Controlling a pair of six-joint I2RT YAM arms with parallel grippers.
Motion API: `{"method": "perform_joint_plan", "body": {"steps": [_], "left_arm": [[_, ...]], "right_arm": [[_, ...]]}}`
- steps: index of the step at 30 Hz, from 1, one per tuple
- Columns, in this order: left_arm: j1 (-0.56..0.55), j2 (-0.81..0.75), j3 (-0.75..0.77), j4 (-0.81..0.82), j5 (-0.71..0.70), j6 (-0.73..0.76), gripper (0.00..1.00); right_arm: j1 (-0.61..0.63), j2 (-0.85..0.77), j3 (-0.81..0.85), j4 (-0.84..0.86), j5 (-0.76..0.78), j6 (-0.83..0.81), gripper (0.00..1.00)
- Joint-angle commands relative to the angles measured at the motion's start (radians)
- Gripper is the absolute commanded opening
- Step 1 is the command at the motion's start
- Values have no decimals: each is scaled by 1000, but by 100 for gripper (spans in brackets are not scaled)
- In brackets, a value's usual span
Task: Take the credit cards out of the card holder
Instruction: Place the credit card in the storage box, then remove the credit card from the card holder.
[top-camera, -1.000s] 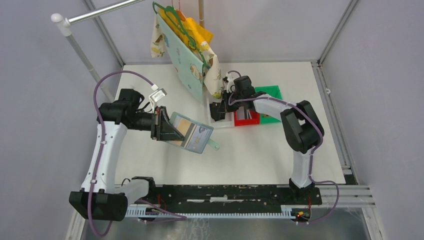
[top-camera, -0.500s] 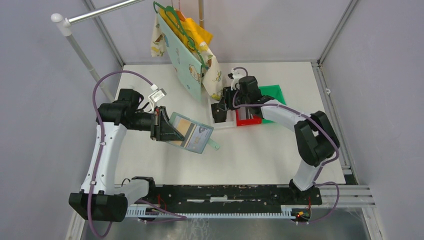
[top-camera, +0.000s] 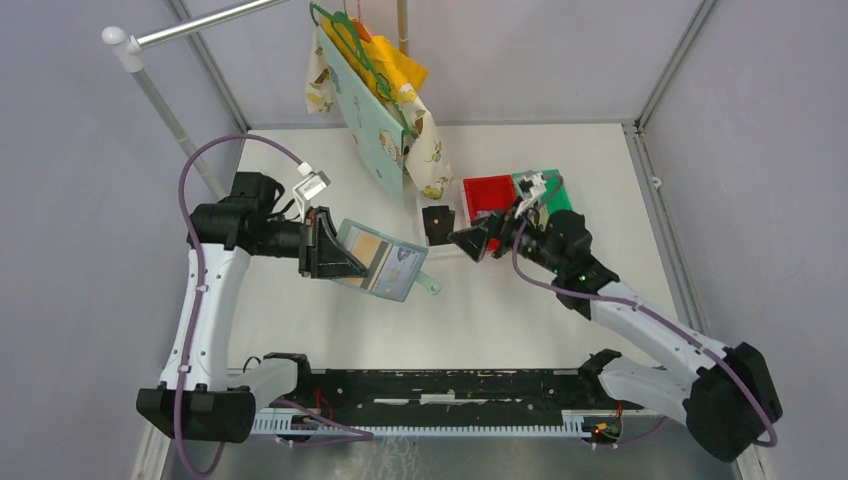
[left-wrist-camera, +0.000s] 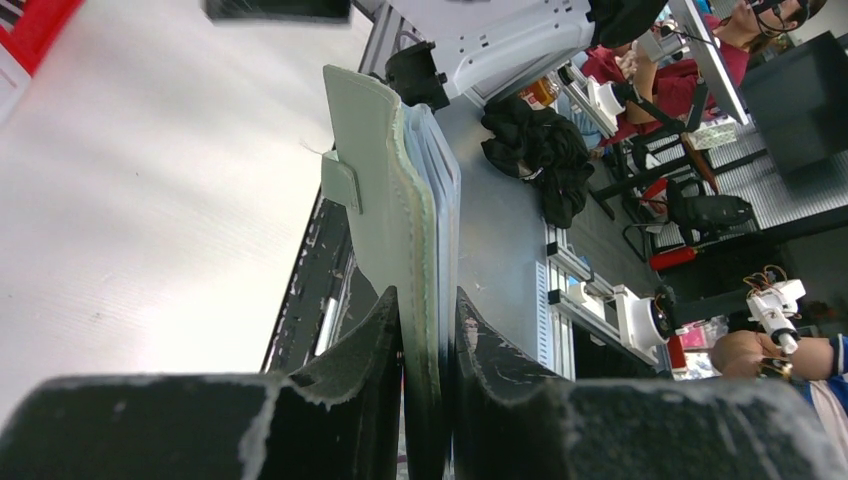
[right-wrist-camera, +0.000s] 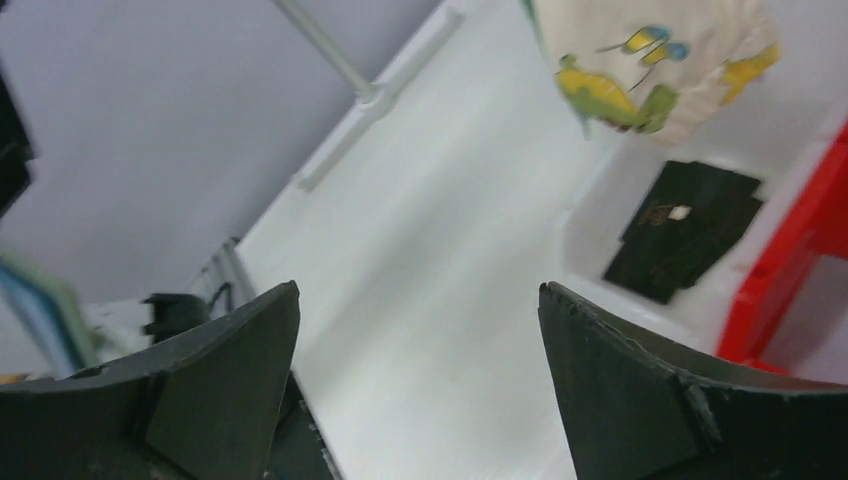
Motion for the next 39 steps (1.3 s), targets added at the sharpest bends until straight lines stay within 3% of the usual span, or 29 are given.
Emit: {"method": "perform_joint_plan", "body": {"steps": [1, 4, 10, 15, 21, 26, 32, 36, 39], "left_arm": [[-1, 19, 88, 9, 91, 9, 18], [-1, 34, 104, 9, 105, 21, 17], [8, 69, 135, 3, 101, 31, 19], [16, 78, 145, 3, 96, 16, 19], [20, 66, 168, 3, 106, -2, 19], [23, 58, 165, 4, 108, -8, 19], [24, 56, 152, 4, 111, 0, 20], [27, 45, 144, 3, 98, 23, 25], [26, 21, 133, 19, 29, 39, 43]], "right_arm": [[22, -116, -235, 479, -156, 351, 96], [93, -155, -328, 710, -123, 462, 98], [278, -128, -380, 967, 4, 496, 98], [404, -19, -372, 1093, 125, 461, 98], [458, 148, -251, 1119, 141, 473, 98], [486, 232, -209, 1252, 189, 509, 96], [496, 297, -130, 1258, 187, 542, 72], [494, 296, -127, 1209, 171, 549, 33], [474, 245, -117, 1039, 125, 495, 5]]}}
